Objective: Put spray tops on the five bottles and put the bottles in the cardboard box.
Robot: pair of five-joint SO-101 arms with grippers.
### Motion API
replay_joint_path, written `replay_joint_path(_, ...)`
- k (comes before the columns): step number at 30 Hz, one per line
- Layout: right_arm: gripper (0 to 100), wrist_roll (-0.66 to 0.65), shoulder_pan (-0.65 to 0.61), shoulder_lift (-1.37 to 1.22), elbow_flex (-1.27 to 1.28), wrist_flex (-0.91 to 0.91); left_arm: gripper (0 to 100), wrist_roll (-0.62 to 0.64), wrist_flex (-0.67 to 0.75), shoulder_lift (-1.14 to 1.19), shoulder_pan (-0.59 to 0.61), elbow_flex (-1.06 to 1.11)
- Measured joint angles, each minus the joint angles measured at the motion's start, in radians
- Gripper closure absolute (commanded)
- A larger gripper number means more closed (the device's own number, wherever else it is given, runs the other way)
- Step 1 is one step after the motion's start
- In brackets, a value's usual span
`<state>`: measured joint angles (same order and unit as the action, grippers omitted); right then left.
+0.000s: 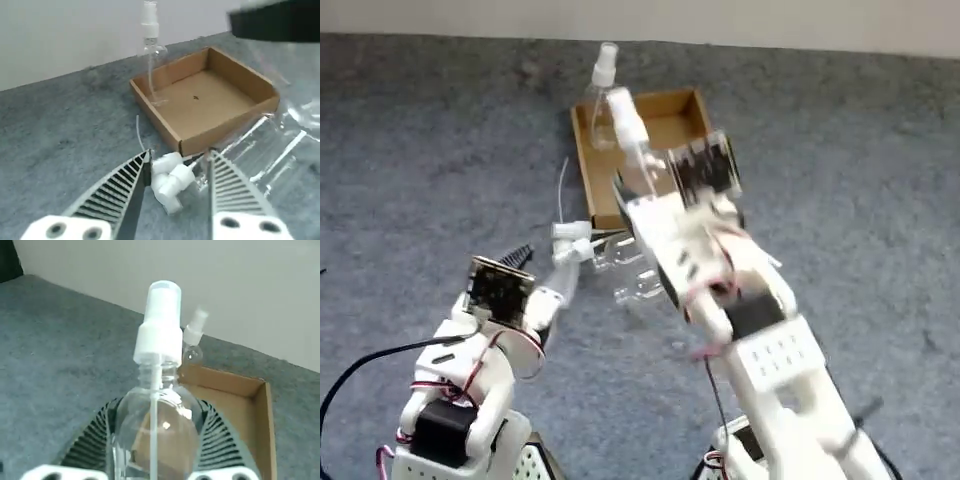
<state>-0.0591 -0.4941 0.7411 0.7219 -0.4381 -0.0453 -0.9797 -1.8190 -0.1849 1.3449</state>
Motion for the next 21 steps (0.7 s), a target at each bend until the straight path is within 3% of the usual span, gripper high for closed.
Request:
replay_joint_path(8, 99.5, 0.015, -0.109, -0.405, -0.304, -0.075, 74, -0.021, -0.052, -0.003, -0.081, -0.064)
replay_joint_path(15, 99.5, 0.160, -0.141, -0.336, -0.353, -0.121, 73, -0.021, 0.035, 0.000, -0.080, -0.057)
replay_joint_path(21, 99.5, 0.167, -0.170, -0.120, -0.207, -0.147, 73, 0.015, 0.169, 0.204, -0.081, -0.071)
